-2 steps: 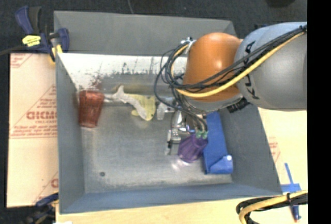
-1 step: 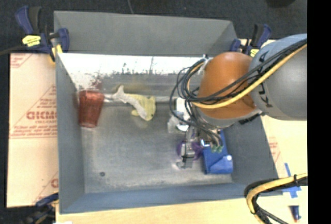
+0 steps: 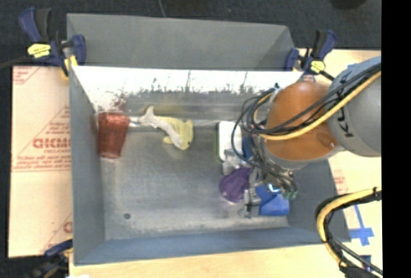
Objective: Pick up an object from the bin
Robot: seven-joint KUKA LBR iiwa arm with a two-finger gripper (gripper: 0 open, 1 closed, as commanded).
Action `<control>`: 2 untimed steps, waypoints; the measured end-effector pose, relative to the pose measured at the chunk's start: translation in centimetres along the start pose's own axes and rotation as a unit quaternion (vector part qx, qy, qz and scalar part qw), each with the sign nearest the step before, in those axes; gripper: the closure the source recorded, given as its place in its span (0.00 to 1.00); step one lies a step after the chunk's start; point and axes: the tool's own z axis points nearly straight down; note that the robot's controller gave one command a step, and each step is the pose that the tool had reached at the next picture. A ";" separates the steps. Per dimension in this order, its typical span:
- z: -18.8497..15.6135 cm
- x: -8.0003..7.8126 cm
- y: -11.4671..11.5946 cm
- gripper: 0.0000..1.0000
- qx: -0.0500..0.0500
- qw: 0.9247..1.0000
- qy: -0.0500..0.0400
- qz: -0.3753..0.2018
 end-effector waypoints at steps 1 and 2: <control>-2.0 1.9 -0.1 0.00 -0.001 1.000 0.000 -0.018; 0.9 0.8 -0.9 0.00 -0.002 1.000 0.000 0.021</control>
Offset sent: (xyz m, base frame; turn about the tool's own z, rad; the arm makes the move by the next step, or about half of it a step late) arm -0.0057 -0.0124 -0.0138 0.0500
